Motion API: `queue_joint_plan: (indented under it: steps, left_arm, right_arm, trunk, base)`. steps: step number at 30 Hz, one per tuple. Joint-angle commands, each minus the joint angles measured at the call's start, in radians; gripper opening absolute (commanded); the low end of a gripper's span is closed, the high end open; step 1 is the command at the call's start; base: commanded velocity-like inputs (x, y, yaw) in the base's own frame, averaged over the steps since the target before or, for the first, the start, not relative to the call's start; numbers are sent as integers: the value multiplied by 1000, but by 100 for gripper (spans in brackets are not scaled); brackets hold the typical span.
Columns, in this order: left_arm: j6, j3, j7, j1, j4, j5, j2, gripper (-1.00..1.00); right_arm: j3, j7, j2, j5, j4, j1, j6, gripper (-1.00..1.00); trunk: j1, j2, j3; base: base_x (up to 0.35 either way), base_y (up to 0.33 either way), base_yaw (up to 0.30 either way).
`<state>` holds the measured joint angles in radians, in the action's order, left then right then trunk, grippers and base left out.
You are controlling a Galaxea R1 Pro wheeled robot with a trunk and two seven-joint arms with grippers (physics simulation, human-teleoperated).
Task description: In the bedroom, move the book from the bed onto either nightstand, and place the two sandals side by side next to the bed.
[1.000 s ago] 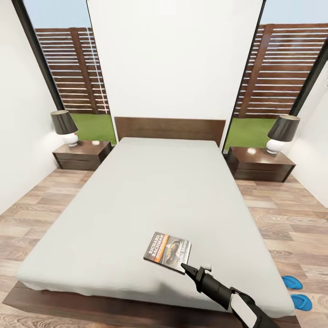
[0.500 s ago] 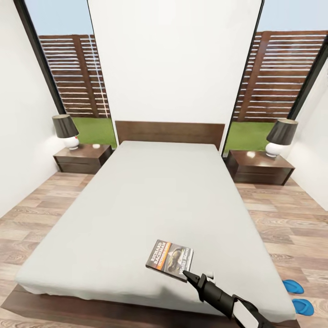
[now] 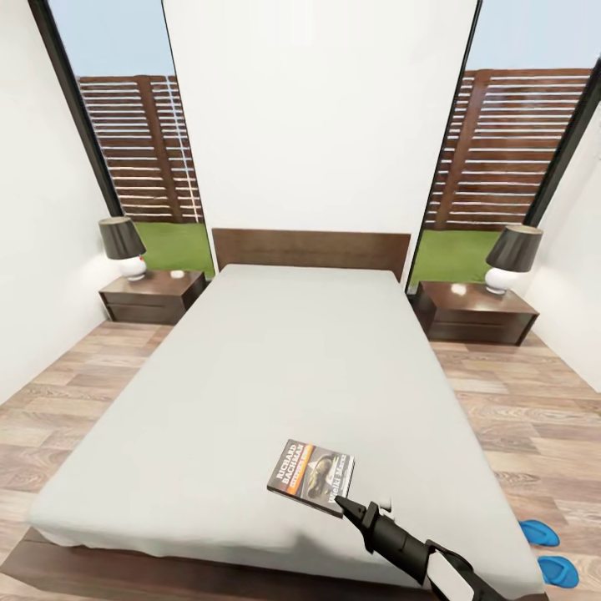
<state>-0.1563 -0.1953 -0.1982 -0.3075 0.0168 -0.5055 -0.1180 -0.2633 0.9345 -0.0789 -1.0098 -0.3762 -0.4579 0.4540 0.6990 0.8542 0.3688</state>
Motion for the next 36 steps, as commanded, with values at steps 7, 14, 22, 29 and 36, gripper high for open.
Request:
queue_joint_plan:
  steps: [7,14,22,29,36]
  left_arm:
    - [-3,-9,-4,-1,-1,-10,0,100]
    - [-3,-9,-4,-1,-1,-11,0,100]
    - [-3,-8,-3,-1,-1,-11,0,100]
    - [-3,-8,-3,-1,-1,-11,0,100]
    - [-3,-8,-3,-1,-1,-11,0,100]
  right_arm:
    - [-5,0,-1,-10,0,-1,7,-100]
    - [-5,0,-1,-10,1,-1,6,-100]
    - [-5,-1,-1,-10,2,-1,6,-100]
    - [-5,-2,-1,-10,2,-1,6,-100]
    - [-5,-2,-1,-9,2,-1,6,-100]
  trunk:
    - [0,1,-10]
    - [0,1,-22]
    - [0,1,-35]
    - [0,1,-46]
    - [0,1,-58]
  base:
    - [0,0,0]
    - [0,0,0]
    - [-37,0,0]
    - [-34,0,0]
    - [-6,0,0]
